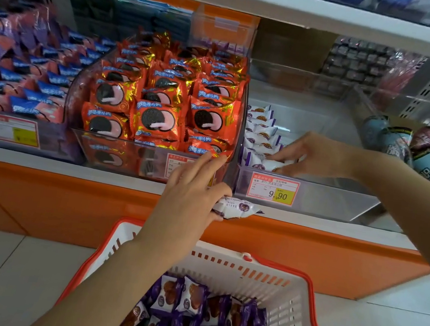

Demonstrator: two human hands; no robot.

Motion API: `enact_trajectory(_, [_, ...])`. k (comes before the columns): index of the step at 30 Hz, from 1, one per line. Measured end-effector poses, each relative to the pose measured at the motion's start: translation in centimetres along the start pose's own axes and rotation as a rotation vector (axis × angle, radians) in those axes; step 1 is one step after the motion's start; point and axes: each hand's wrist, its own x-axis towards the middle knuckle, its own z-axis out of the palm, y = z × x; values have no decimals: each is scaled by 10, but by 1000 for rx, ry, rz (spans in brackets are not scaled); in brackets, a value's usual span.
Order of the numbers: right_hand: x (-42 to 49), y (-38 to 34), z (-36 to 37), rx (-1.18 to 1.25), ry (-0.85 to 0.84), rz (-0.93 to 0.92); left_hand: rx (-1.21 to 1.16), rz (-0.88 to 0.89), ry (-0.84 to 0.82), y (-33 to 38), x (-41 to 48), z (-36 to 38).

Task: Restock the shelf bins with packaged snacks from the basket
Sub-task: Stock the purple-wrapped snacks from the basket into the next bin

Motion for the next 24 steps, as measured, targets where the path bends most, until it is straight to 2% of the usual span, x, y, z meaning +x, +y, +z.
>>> enact_trajectory(6, [14,-9,0,-215,-53,-45,-24,5,42,0,0,1])
enact_trajectory(14, [26,-17,9,-342,-97,-66,-38,-43,4,2,2,0])
enact_trajectory(19, [24,-12,9,-306,-112,-66,-22,-47,-26,4,2,-2])
enact_trajectory(21, [19,-5,6,-187,-115,-63,-59,-28,-26,3,1,-3])
enact_trajectory(24, [10,1,5,-48,-24,-71,-39,-4,-1,1,1,-3])
